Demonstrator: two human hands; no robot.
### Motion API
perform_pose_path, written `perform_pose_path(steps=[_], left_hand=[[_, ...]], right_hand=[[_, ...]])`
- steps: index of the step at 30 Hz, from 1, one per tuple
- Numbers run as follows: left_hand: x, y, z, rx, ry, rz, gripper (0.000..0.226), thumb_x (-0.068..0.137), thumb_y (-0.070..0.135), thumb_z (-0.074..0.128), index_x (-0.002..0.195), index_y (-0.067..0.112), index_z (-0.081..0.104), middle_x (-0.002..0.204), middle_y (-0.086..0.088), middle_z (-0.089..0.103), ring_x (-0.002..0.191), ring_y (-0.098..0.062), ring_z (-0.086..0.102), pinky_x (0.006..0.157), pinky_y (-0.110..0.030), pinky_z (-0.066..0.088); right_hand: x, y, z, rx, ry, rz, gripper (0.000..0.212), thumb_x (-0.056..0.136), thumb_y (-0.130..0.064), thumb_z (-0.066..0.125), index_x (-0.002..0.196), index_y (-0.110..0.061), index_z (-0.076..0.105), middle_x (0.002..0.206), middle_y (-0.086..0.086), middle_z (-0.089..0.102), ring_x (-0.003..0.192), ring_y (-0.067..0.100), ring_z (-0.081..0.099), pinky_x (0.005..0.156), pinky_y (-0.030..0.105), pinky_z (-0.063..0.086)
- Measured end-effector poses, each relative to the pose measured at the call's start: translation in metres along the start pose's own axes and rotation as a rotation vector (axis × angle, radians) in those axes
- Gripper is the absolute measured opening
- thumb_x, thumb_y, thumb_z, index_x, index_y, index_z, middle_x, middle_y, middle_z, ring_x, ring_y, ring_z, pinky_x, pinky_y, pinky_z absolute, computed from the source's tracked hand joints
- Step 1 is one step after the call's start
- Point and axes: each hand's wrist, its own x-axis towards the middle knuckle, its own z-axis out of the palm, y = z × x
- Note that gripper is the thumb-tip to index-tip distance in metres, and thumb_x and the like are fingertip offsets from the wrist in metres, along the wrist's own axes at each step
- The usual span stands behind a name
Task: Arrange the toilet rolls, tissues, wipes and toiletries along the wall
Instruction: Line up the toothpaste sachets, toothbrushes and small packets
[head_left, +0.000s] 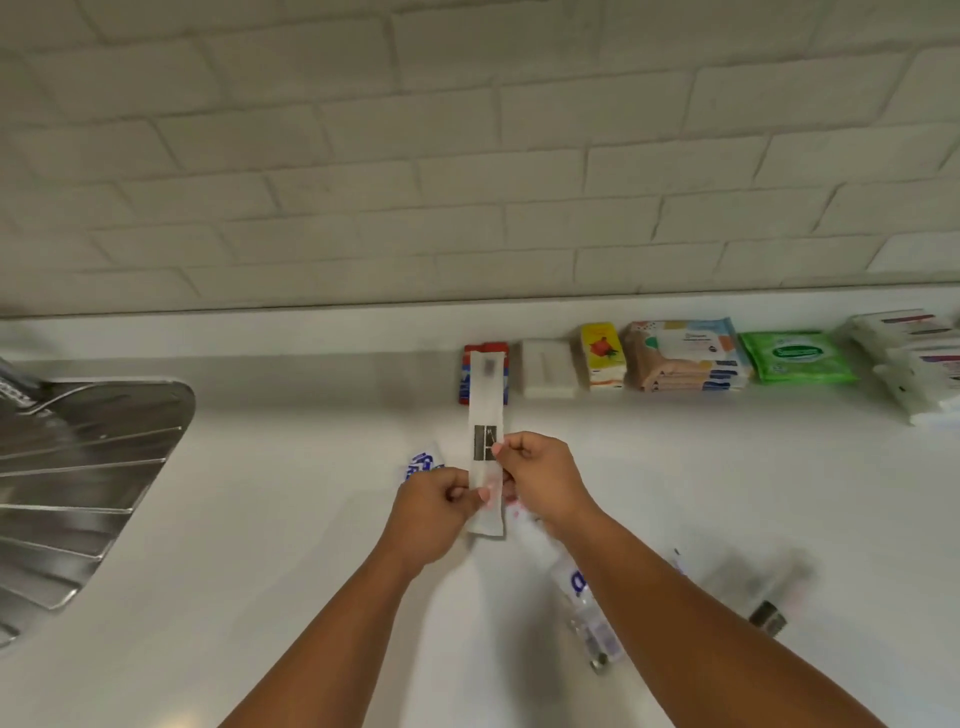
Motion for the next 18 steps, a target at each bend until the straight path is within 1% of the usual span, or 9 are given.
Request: perform_pose_path(steps=[1,2,4,6,8,10,13,16,18], left_hand=[[0.008,-0.004,-0.011,-0.008,0.007,-0.011,0.040,0.087,0.026,0.075,0.064,0.004,0.051,0.058,0.001,0.040,0.054,-0.012,0.034,0.055,-0.024,0.030],[0.019,-0.010,-0.023,-0.021,0.009,-0.028,0.038,0.086,0.025,0.075,0.063,0.004,0.054,0.057,0.002,0.043,0.053,-0.012,0.036,0.055,-0.024,0.032],[0.040,-0.016,-0.043,-0.078,-0.003,-0.068,0.022,0.086,0.022,0.077,0.068,0.011,0.070,0.057,0.006,0.060,0.052,-0.011,0.050,0.058,-0.024,0.042],[0.061,-0.019,-0.057,-0.146,-0.012,-0.101,0.008,0.084,0.018,0.079,0.079,0.013,0.077,0.064,-0.001,0.071,0.055,-0.012,0.060,0.060,-0.025,0.049],[0.082,-0.024,-0.067,-0.166,-0.010,-0.122,0.015,0.083,0.017,0.081,0.072,0.011,0.073,0.059,-0.002,0.069,0.051,-0.013,0.058,0.056,-0.023,0.048],[0.102,-0.028,-0.074,-0.135,-0.033,-0.139,0.028,0.082,0.018,0.081,0.061,0.012,0.065,0.051,0.001,0.062,0.043,-0.010,0.053,0.049,-0.018,0.043],[0.127,-0.035,-0.080,-0.110,-0.069,-0.194,0.020,0.082,0.018,0.081,0.070,0.007,0.070,0.055,-0.004,0.064,0.046,-0.013,0.056,0.052,-0.021,0.046],[0.145,-0.039,-0.081,-0.069,-0.097,-0.193,0.019,0.082,0.017,0.081,0.075,0.002,0.073,0.058,-0.007,0.065,0.051,-0.017,0.058,0.059,-0.030,0.052],[0.153,-0.041,-0.080,0.002,-0.098,-0.150,0.020,0.082,0.020,0.081,0.076,0.002,0.074,0.061,-0.010,0.068,0.055,-0.019,0.061,0.064,-0.035,0.056]], right_hand=[[0.006,-0.001,0.011,-0.030,-0.008,0.018,0.013,0.093,-0.015,0.063,0.083,-0.011,0.071,0.075,0.011,0.071,0.063,0.023,0.065,0.049,0.027,0.050],[0.012,-0.001,0.024,-0.050,-0.023,0.031,0.011,0.092,-0.013,0.063,0.085,-0.009,0.071,0.075,0.011,0.071,0.064,0.022,0.065,0.049,0.027,0.052],[0.027,-0.001,0.045,-0.085,-0.044,0.050,0.009,0.090,-0.010,0.066,0.088,-0.005,0.072,0.077,0.016,0.071,0.062,0.023,0.064,0.061,0.036,0.058],[0.041,0.000,0.061,-0.125,-0.021,0.067,0.010,0.089,-0.011,0.068,0.088,-0.002,0.072,0.076,0.020,0.070,0.061,0.026,0.064,0.067,0.043,0.060],[0.057,0.000,0.075,-0.163,0.031,0.082,0.011,0.088,-0.011,0.069,0.087,0.000,0.071,0.071,0.019,0.067,0.060,0.027,0.063,0.066,0.045,0.060],[0.074,0.003,0.085,-0.215,0.075,0.087,0.009,0.085,-0.011,0.069,0.090,-0.003,0.072,0.071,0.011,0.067,0.062,0.025,0.063,0.069,0.043,0.060],[0.093,0.007,0.097,-0.351,0.112,0.050,0.017,0.085,-0.013,0.064,0.097,-0.010,0.075,0.078,0.000,0.066,0.072,0.020,0.060,0.078,0.039,0.056],[0.102,0.003,0.105,-0.589,0.115,0.002,0.017,0.091,-0.015,0.057,0.090,-0.010,0.073,0.080,0.000,0.065,0.074,0.015,0.058,0.066,0.024,0.049],[0.108,0.003,0.108,-0.684,0.131,-0.004,0.020,0.094,-0.019,0.055,0.080,-0.014,0.069,0.080,-0.001,0.063,0.078,0.016,0.059,0.061,0.019,0.043]])
